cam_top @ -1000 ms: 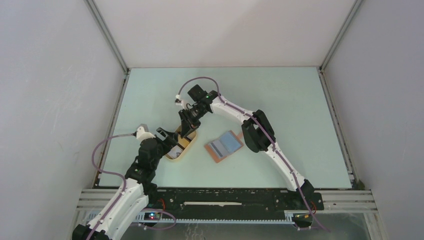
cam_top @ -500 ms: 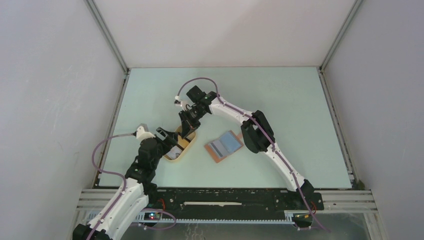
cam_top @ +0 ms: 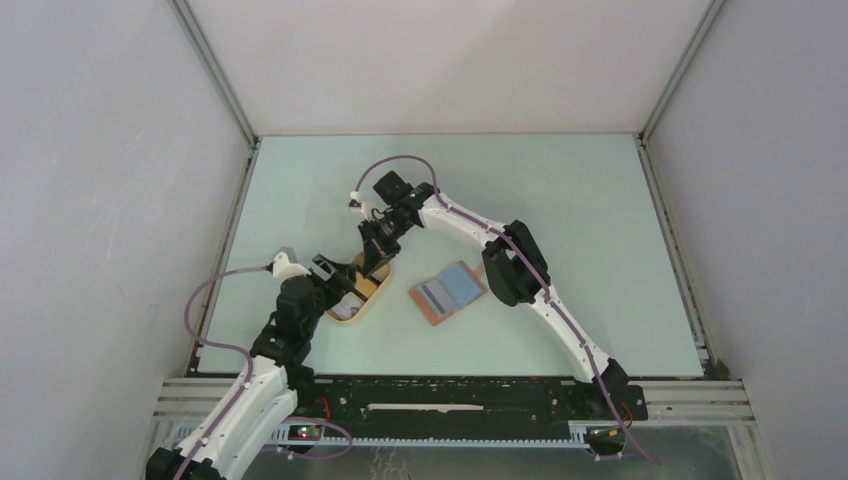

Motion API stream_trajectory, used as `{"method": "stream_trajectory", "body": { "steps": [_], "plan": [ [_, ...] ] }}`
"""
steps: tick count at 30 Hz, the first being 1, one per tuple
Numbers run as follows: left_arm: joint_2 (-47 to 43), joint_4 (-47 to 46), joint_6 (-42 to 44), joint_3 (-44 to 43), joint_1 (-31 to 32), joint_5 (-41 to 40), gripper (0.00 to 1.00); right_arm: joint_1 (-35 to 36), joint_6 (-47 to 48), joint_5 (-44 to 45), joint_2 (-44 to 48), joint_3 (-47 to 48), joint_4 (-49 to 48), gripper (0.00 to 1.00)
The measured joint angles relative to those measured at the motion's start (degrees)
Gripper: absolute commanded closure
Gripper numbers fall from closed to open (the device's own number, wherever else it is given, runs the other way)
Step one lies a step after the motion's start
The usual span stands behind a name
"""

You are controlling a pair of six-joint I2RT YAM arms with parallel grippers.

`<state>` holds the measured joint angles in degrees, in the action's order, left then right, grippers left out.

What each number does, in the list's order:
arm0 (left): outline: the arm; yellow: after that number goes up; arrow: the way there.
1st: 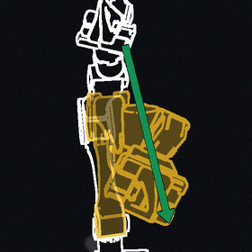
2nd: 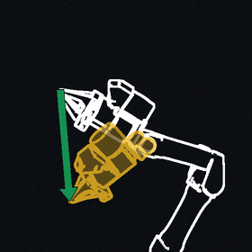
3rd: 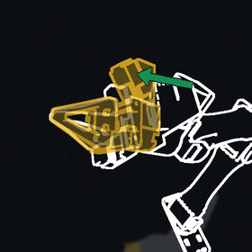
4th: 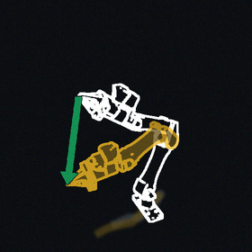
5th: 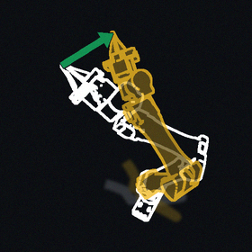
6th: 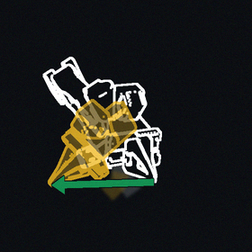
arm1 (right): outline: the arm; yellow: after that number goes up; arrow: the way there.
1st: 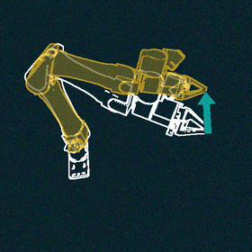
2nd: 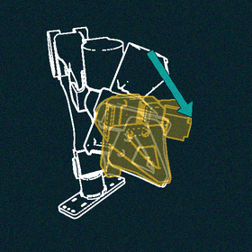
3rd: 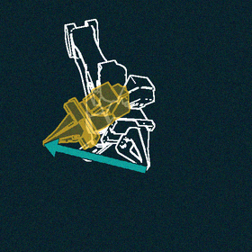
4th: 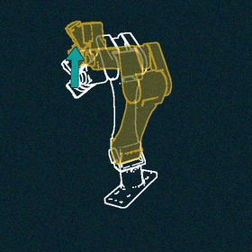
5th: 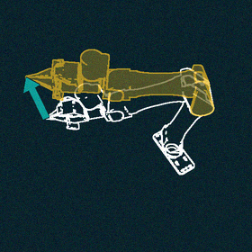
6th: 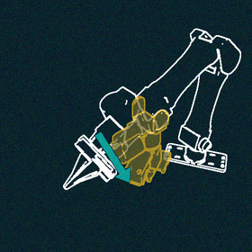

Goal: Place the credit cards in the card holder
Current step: Pick up the credit card from the storage box.

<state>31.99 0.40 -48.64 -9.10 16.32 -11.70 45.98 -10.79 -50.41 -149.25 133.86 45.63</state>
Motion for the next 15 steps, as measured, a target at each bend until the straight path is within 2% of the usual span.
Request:
{"method": "stream_trajectory", "body": {
  "steps": [15],
  "plan": [
    [0.00,-2.03,0.07,0.96,-0.66,1.84,0.13,-1.95,1.86,-0.94,1.07,0.00,0.31,1.00]
  ]
}}
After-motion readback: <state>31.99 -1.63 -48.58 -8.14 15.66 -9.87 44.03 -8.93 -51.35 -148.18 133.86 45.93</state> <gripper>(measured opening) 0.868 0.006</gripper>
